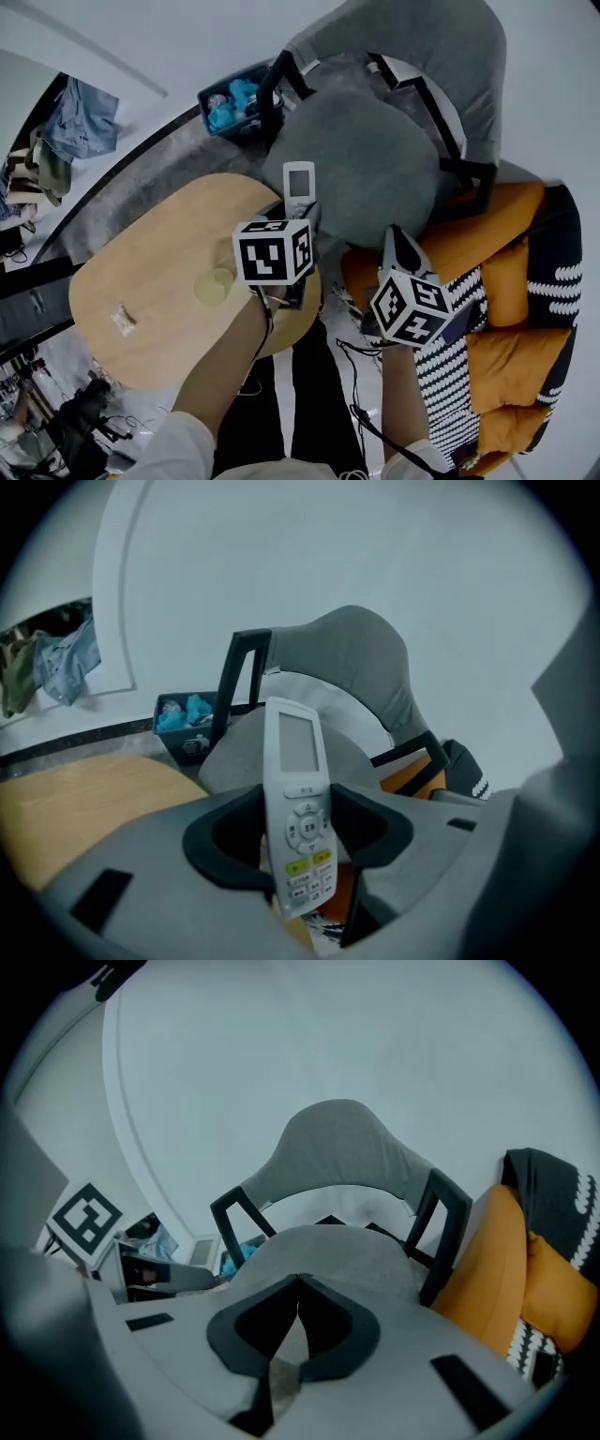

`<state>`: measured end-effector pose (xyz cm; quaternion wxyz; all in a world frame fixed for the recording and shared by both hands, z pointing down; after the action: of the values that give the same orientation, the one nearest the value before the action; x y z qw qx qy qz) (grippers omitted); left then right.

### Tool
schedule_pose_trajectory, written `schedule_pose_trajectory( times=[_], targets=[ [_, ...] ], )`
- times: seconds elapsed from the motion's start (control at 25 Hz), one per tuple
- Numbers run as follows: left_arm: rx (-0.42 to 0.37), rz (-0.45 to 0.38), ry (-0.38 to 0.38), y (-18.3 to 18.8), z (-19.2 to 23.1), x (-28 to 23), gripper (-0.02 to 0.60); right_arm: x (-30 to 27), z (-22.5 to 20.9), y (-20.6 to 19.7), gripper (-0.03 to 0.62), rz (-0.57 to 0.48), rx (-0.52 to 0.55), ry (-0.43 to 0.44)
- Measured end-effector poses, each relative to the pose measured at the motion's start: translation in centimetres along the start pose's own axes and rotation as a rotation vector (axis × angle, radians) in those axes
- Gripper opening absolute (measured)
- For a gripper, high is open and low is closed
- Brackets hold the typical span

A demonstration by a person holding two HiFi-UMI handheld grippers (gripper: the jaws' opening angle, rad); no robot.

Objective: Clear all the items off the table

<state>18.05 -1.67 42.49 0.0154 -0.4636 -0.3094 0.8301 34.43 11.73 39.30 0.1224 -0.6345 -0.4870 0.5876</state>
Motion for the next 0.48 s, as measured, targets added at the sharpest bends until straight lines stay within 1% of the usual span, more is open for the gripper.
schedule_pose_trajectory(
  times=[0.16,0.32,0.48],
  targets=[
    [-0.038,0.03,0.009,2.3,0.4,-5.4,0.216,-2.5,-0.9,1.2,0.025,-0.001,-0.008,0.017],
    [-0.118,0.043,0.027,4.2,1.4,-10.1,0.215,-4.7,-2.0,1.3,0.025,0.015,-0.006,0.004],
    [-0.114,0.062,0.033,4.9,2.5,-13.3,0.216,-6.0,-3.4,0.5,0.025,0.046,-0.015,-0.013]
  ],
)
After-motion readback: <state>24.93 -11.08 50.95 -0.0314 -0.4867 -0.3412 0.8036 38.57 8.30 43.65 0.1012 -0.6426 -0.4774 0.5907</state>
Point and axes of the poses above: the fingertips, and each gripper's own axes: x backward along the fingers, z to its left, y out of its top, the point moved 8 cm from there along x, backward along the fingers, and after that the axes turned 4 degrees about -z, right-handed, at the moved point
